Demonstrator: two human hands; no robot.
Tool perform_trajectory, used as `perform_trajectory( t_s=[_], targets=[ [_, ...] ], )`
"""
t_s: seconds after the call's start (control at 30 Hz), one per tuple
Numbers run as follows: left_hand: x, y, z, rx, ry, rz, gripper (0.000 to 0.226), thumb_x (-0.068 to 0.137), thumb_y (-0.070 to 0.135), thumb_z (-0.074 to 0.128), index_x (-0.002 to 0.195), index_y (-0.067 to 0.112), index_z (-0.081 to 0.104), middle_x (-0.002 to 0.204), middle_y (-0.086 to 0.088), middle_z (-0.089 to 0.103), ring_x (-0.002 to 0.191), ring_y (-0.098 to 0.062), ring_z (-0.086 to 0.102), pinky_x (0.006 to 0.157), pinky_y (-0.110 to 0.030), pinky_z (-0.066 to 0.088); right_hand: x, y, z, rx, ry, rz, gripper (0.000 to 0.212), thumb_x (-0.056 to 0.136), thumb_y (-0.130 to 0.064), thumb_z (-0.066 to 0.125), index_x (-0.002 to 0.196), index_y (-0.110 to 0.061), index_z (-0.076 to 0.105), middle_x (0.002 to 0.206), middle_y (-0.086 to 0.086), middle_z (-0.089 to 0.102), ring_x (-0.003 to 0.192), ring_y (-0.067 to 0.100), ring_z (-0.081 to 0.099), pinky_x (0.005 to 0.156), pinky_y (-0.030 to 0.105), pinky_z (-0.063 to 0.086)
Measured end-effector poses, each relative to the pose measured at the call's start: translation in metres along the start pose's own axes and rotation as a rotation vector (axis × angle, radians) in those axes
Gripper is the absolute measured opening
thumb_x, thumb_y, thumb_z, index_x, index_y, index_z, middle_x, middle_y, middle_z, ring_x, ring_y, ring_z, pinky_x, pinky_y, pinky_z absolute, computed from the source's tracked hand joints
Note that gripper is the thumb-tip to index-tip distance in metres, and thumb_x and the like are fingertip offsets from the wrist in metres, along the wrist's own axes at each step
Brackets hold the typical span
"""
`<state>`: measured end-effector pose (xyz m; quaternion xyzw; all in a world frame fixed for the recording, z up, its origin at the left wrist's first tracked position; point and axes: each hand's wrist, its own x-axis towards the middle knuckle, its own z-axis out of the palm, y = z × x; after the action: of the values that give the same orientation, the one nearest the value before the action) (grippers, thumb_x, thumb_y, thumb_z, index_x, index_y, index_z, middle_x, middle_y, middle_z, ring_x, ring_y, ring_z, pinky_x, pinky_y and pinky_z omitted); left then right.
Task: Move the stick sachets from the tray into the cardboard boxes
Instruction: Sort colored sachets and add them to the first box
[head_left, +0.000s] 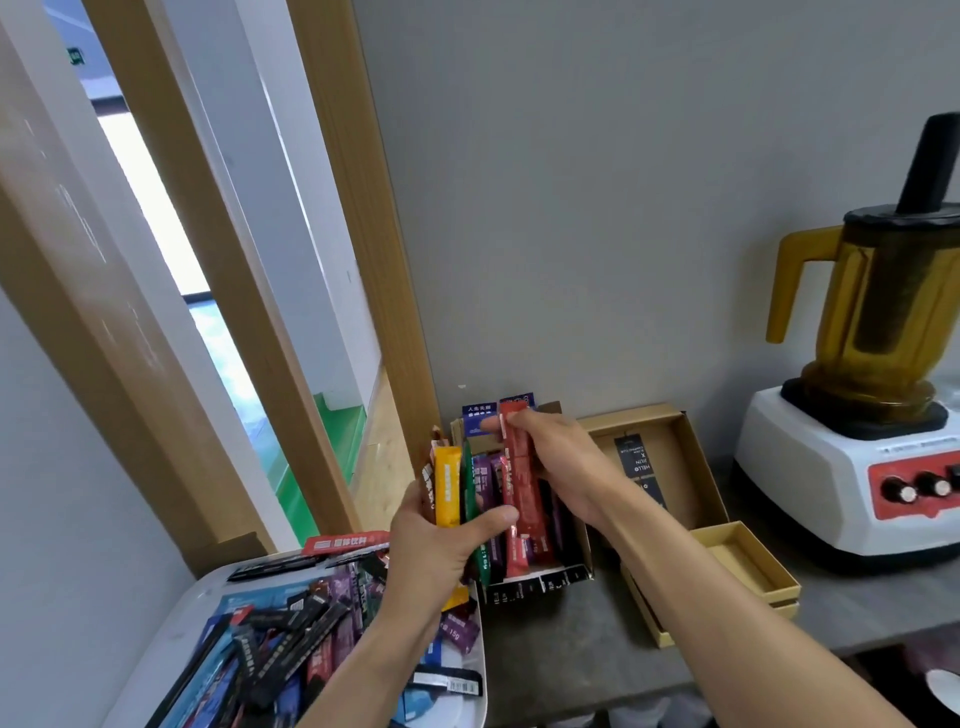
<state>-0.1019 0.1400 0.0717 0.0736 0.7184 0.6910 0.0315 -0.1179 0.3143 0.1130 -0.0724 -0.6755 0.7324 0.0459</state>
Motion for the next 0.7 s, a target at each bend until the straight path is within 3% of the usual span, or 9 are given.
perform_trajectory(
  t_s=[0.07,0.17,0.27,0.37,0.43,0.53,0.7],
  targets=[
    [0.0,-0.001,0.007,0.039,-0.008,-0.009,0.068,0.059,0.027,0.1,0.118,0.019,0.067,0.099,0.006,0.081,0.09,-0.011,0.079,0.075,-0.027,0.062,-0.001,0.001,-0.002,0.019,0.029,0.008,0.03,0.106,-0.036,0.052,0.112,-0.023,0.079,0.106,0.006,0.077,0.088,0.018,0.076,0.065,0.026,0.059],
    [0.003,-0.005,0.011,0.111,-0.022,-0.005,0.077,0.053,0.034,0.104,0.119,0.027,0.064,0.104,0.007,0.08,0.093,-0.011,0.079,0.087,-0.038,0.063,0.002,0.005,-0.005,0.053,0.067,0.024,0.027,0.105,-0.037,0.056,0.116,-0.023,0.077,0.119,0.01,0.073,0.107,0.027,0.071,0.087,0.039,0.062],
    [0.002,-0.006,0.013,0.132,-0.027,-0.002,0.065,0.062,0.032,0.1,0.116,0.031,0.064,0.104,0.008,0.08,0.093,-0.011,0.078,0.087,-0.038,0.063,0.002,0.001,-0.009,0.119,0.062,0.04,0.025,0.104,-0.033,0.06,0.12,-0.02,0.075,0.127,0.011,0.066,0.117,0.028,0.063,0.088,0.036,0.062],
    [0.0,-0.002,0.012,-0.036,-0.041,-0.125,0.041,0.081,0.017,0.088,0.117,0.018,0.07,0.097,-0.003,0.082,0.086,-0.023,0.08,0.085,-0.046,0.063,-0.002,-0.005,-0.018,0.198,-0.021,0.039,0.03,0.097,-0.036,0.072,0.12,-0.017,0.073,0.099,0.005,0.066,0.1,0.02,0.062,0.08,0.03,0.056],
    [-0.003,0.002,0.009,-0.132,-0.071,-0.205,0.031,0.084,0.013,0.083,0.113,0.008,0.072,0.083,-0.009,0.079,0.068,-0.026,0.074,0.07,-0.04,0.061,-0.002,-0.005,-0.026,0.201,-0.107,0.016,0.039,0.09,-0.039,0.078,0.118,-0.013,0.074,0.084,0.002,0.063,0.09,0.017,0.059,0.077,0.027,0.051],
    [-0.007,0.004,0.004,-0.168,-0.144,-0.268,0.026,0.087,0.011,0.078,0.111,0.004,0.07,0.072,-0.008,0.075,0.058,-0.02,0.062,0.061,-0.033,0.053,-0.003,-0.005,-0.028,0.191,-0.126,-0.019,0.027,0.092,-0.036,0.075,0.106,-0.013,0.076,0.089,0.003,0.072,0.083,0.012,0.065,0.068,0.022,0.054],
    [-0.006,0.001,-0.007,0.003,-0.154,-0.207,0.046,0.078,0.018,0.089,0.118,0.011,0.066,0.082,-0.005,0.079,0.069,-0.017,0.076,0.073,-0.039,0.06,0.0,-0.007,-0.021,-0.005,-0.026,-0.122,0.021,0.094,-0.035,0.074,0.101,-0.015,0.078,0.083,0.002,0.078,0.085,0.014,0.075,0.078,0.028,0.058]
  ],
)
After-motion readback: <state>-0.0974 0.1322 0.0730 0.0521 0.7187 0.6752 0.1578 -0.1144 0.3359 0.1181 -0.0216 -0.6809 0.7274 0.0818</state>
